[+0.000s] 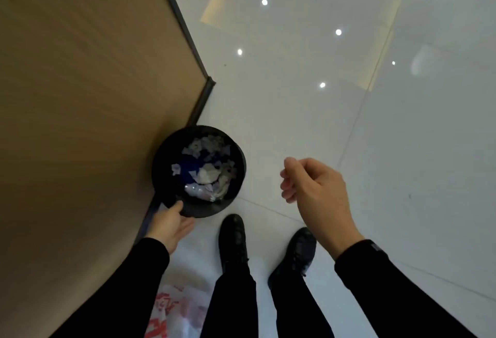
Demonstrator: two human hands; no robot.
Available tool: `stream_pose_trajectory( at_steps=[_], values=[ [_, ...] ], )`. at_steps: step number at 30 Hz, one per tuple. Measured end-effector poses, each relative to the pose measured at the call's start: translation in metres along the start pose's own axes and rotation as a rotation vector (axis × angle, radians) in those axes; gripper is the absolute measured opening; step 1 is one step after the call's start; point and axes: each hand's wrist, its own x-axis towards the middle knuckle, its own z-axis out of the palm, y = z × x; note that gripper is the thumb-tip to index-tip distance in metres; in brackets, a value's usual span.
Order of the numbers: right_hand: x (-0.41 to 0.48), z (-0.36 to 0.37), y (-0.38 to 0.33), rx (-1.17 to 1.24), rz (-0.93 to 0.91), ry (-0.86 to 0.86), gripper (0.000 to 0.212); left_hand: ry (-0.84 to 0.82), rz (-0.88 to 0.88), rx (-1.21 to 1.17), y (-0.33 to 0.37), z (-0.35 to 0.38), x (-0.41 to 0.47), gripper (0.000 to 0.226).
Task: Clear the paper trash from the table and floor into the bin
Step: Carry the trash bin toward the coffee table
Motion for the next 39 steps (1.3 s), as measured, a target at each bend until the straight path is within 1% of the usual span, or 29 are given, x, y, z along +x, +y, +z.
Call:
stream_pose_trajectory(
  at_steps=[1,3,5,6,9,13,15,17,19,22,24,25,27,29,30,32,34,35,38,39],
  values=[
    [0.004,0.001,0.003,0.015,0.001,0.001,0.03,0.019,0.022,-0.042,-0.002,0.004,0.01,0.05],
    [0.014,0.001,0.012,0.031,0.012,0.009,0.03,0.064,0.022,-0.04,-0.004,0.009,0.025,0.045],
    [0.018,0.002,0.017,0.045,0.014,0.0,0.03,0.08,-0.007,0.027,-0.011,0.011,0.038,0.039],
    [0.019,0.0,0.015,0.05,0.01,-0.003,0.03,0.094,0.011,0.071,-0.013,0.01,0.041,0.035],
    [0.02,-0.013,0.003,0.051,-0.011,0.001,0.029,0.146,0.122,0.132,-0.008,0.013,0.039,0.029],
    [0.006,-0.036,-0.01,0.01,0.059,0.024,0.025,0.13,0.284,0.186,0.024,0.027,-0.01,0.014],
    [-0.008,-0.048,-0.024,0.015,0.147,-0.025,0.019,0.096,0.329,0.198,0.044,0.029,-0.052,0.014],
    [-0.024,-0.06,-0.044,0.056,0.237,-0.068,0.02,0.042,0.356,0.235,0.063,0.028,-0.104,0.026],
    [-0.043,-0.074,-0.072,0.075,0.294,-0.122,0.035,-0.02,0.425,0.275,0.077,0.025,-0.164,0.03],
    [-0.078,-0.102,-0.124,0.112,0.367,-0.224,0.066,-0.147,0.542,0.378,0.1,0.023,-0.257,0.022],
    [-0.104,-0.127,-0.163,0.131,0.36,-0.3,0.07,-0.213,0.639,0.426,0.117,0.023,-0.322,0.02],
    [-0.118,-0.141,-0.183,0.137,0.338,-0.323,0.067,-0.244,0.687,0.455,0.126,0.021,-0.354,0.021],
    [-0.148,-0.174,-0.224,0.14,0.286,-0.304,0.056,-0.308,0.788,0.493,0.147,0.022,-0.423,0.024],
    [-0.169,-0.201,-0.25,0.137,0.271,-0.287,0.038,-0.371,0.848,0.547,0.159,0.025,-0.471,0.025],
    [-0.185,-0.22,-0.269,0.156,0.262,-0.283,0.03,-0.404,0.882,0.567,0.167,0.026,-0.502,0.026],
    [-0.215,-0.254,-0.303,0.248,0.238,-0.288,0.02,-0.472,0.938,0.578,0.176,0.03,-0.558,0.03],
    [-0.241,-0.289,-0.333,0.357,0.205,-0.266,0.017,-0.529,1.016,0.568,0.185,0.034,-0.603,0.032],
    [-0.253,-0.306,-0.347,0.395,0.184,-0.251,0.018,-0.527,1.078,0.546,0.191,0.035,-0.622,0.031],
    [-0.281,-0.351,-0.376,0.444,0.099,-0.184,0.027,-0.469,1.282,0.418,0.209,0.043,-0.669,0.022],
    [-0.287,-0.365,-0.384,0.462,0.085,-0.162,0.024,-0.45,1.342,0.357,0.214,0.047,-0.681,0.019]
  ],
)
